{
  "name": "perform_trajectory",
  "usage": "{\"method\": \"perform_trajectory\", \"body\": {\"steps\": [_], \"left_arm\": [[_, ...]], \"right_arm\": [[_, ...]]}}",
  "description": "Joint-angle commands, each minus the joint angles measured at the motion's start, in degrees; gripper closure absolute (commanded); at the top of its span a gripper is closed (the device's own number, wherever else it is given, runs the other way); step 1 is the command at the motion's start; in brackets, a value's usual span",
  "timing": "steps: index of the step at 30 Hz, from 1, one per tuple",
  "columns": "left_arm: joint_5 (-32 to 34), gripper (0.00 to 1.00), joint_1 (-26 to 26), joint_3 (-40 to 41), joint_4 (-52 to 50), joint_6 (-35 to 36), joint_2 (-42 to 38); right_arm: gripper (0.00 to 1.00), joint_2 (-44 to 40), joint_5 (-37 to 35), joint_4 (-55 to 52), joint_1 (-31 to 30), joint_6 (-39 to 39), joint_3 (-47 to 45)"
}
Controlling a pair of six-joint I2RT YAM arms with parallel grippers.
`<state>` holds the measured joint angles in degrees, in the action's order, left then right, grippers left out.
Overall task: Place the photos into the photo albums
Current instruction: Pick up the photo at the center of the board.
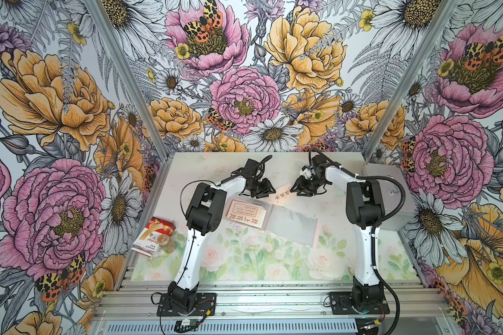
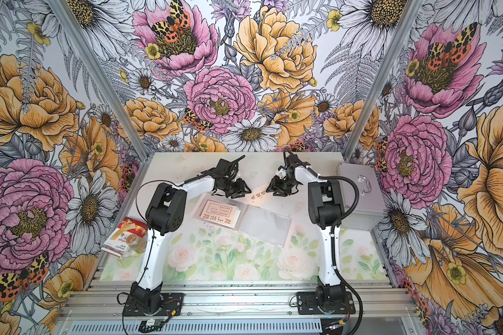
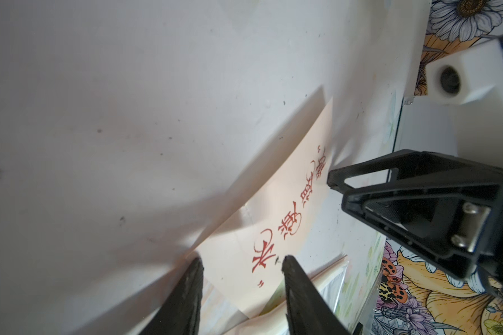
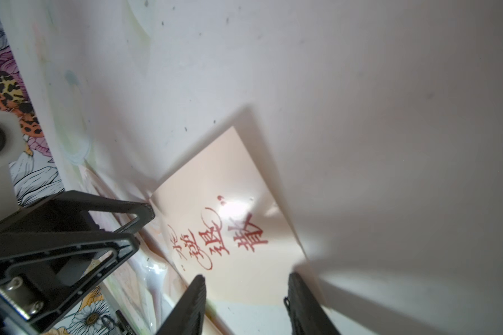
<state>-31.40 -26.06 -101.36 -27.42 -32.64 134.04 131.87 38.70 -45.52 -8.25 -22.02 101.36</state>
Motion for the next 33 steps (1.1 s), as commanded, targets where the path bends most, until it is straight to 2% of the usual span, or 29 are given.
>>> {"method": "perform_trajectory", "body": {"steps": [1,8,18,26,33], "left_arm": [[1.7,0.53,-1.0,1.02,-2.63,0.13,5.88],[0.89,0.53,-1.25,-1.07,-2.56,-0.56,6.34],[-5.82,0.51,-2.99,-6.29,0.61,-4.05,8.46],[-8.75,0.42,-4.15,-6.39,4.03,-5.85,8.47],[-10.31,0.42,-4.96,-6.72,5.89,-6.72,8.52]], "right_arm": [[0.52,4.01,3.33,0.24,-1.38,-1.4,-2.4],[0.52,4.43,1.84,0.24,-1.66,-1.43,-2.53],[0.52,6.38,1.3,2.26,-1.64,-2.07,-3.33],[0.52,6.51,2.15,3.32,-0.84,-2.15,-3.93],[0.52,6.42,2.34,3.39,-0.79,-2.16,-4.24]]}}
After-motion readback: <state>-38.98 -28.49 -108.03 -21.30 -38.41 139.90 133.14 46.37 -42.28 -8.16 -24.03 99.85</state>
